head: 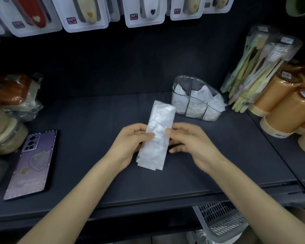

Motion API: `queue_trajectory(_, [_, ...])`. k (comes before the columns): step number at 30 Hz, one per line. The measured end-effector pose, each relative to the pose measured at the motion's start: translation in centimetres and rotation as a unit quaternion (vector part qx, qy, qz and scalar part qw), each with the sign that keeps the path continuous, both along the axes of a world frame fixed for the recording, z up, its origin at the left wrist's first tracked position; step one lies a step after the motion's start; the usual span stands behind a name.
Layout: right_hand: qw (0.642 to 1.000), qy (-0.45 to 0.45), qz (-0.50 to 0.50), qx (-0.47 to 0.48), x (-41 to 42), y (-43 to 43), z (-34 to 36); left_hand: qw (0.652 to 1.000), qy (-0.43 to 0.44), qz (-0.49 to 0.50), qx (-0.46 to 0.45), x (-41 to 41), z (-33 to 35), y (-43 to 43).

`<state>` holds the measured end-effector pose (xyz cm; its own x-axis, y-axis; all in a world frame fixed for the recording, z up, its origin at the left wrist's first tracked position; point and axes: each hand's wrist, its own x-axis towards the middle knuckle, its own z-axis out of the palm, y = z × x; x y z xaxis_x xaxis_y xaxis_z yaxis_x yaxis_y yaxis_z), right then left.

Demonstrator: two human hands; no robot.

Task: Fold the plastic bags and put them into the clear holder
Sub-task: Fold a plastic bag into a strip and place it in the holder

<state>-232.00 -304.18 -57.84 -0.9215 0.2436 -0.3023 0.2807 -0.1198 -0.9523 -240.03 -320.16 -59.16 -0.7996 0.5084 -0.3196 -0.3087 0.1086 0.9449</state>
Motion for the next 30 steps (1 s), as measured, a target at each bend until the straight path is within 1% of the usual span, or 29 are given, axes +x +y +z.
queue_trajectory(5, [0.999, -0.012, -0.038, -0.005, -0.5, -0.7, -1.2, 0.999, -0.037, 0.032, 0.018, 0.6, -0.5, 0.3])
queue_trajectory(9, [0.999, 0.001, -0.038, -0.002, -0.7, -0.7, -1.4, 0.998, -0.047, 0.029, 0.017, 0.3, -0.6, 0.2])
queue_trajectory(18, [0.995, 0.088, -0.042, -0.025, -0.4, -1.1, -1.3, 0.995, -0.088, 0.021, 0.043, 0.2, 0.0, -0.2])
queue_trajectory(21, [0.992, 0.123, -0.035, 0.001, -0.1, -1.2, -1.2, 0.989, -0.13, 0.006, 0.072, 0.3, 0.7, -0.7])
queue_trajectory(24, [0.98, 0.187, -0.001, 0.071, 0.4, -1.1, -1.0, 0.978, -0.18, 0.001, 0.104, 0.3, 1.4, -1.5])
queue_trajectory(26, [0.963, 0.234, 0.021, 0.135, 0.6, -1.0, -1.0, 0.984, -0.161, -0.018, 0.076, 0.5, 1.9, -1.8])
queue_trajectory(28, [0.944, 0.264, 0.039, 0.195, 0.9, -1.0, -1.0, 0.992, -0.103, -0.056, 0.038, 0.9, 2.4, -1.9])
queue_trajectory(29, [0.94, 0.269, 0.048, 0.204, 1.1, -0.9, -1.0, 0.995, -0.07, -0.067, 0.023, 1.2, 2.7, -2.0])
queue_trajectory(30, [0.942, 0.268, 0.055, 0.194, 1.3, -0.7, -0.9, 0.997, -0.04, -0.069, 0.009, 1.2, 2.7, -2.0])
